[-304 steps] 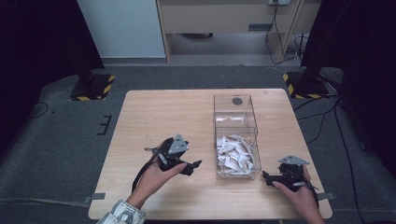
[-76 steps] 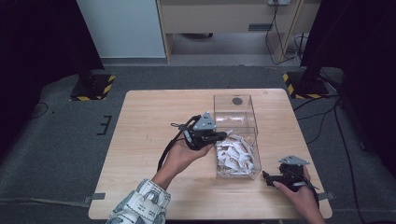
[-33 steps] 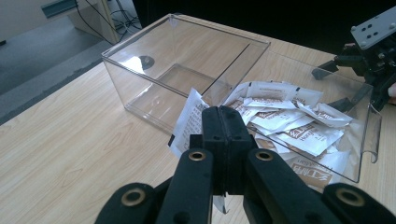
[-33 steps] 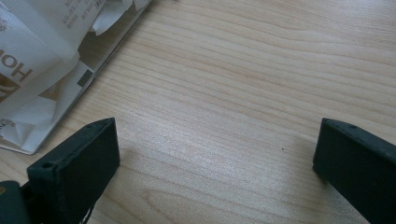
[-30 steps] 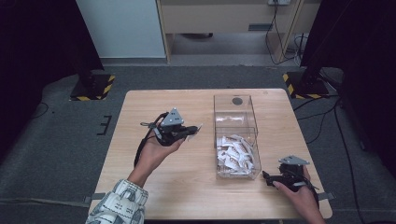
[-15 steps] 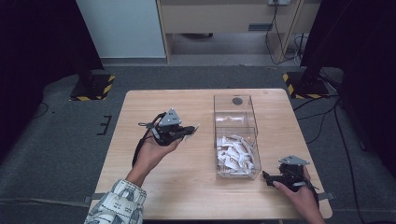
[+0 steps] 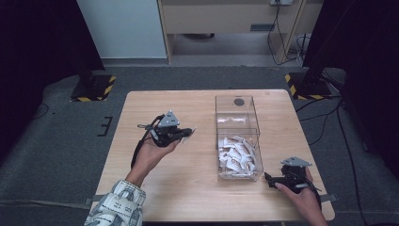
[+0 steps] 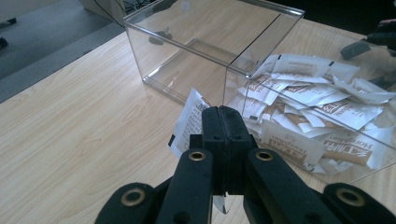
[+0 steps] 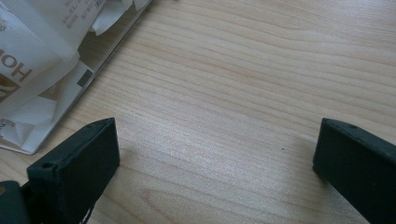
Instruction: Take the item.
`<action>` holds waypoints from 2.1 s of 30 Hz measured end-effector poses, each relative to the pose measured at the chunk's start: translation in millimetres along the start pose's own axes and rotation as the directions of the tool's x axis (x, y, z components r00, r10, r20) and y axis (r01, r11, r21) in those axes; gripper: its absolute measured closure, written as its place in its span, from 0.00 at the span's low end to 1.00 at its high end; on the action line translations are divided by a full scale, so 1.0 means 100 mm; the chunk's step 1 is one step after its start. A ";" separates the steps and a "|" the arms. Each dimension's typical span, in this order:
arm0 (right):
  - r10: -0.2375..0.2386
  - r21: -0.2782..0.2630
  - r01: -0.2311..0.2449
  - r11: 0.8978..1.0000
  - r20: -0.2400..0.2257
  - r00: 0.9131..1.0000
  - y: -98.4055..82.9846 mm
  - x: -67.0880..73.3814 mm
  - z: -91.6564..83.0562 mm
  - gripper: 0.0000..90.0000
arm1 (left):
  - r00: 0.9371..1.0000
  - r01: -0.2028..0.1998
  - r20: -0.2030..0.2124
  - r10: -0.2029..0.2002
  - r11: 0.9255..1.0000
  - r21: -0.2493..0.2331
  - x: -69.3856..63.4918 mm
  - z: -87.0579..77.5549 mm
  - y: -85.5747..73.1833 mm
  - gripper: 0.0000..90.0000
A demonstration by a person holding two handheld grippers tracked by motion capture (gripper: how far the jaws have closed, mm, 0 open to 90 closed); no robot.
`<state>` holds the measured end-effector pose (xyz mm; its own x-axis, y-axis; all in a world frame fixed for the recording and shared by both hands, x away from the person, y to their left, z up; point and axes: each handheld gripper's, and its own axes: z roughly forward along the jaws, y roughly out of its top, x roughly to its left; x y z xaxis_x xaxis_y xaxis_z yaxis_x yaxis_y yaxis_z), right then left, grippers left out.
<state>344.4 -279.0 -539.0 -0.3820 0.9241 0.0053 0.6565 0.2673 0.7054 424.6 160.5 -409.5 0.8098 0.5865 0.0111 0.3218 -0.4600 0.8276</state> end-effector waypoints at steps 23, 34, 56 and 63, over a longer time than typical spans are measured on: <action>0.000 0.000 0.000 1.000 0.000 1.000 0.00 0.00 0.00 0.01 | 0.999 0.026 -0.021 -0.025 0.999 0.047 0.08 0.18 -0.14 1.00; 0.000 0.000 0.000 1.000 0.000 1.000 0.00 0.00 0.00 0.01 | 1.000 0.021 -0.023 -0.019 0.997 0.078 0.07 0.33 -0.17 1.00; 0.000 0.000 0.000 1.000 0.000 1.000 0.00 0.00 0.00 0.01 | 0.997 0.061 -0.045 -0.055 0.991 0.123 0.22 0.49 -0.45 0.99; 0.000 0.000 0.000 1.000 0.000 1.000 0.00 0.00 0.00 0.01 | 0.997 0.066 -0.057 -0.059 0.990 0.128 0.26 0.52 -0.49 0.99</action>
<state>344.4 -279.0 -539.0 -0.3822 0.9240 0.0053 0.6563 0.2674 0.7055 455.5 163.4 -478.7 0.7600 0.6499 -0.0055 0.4345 -0.5018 0.7479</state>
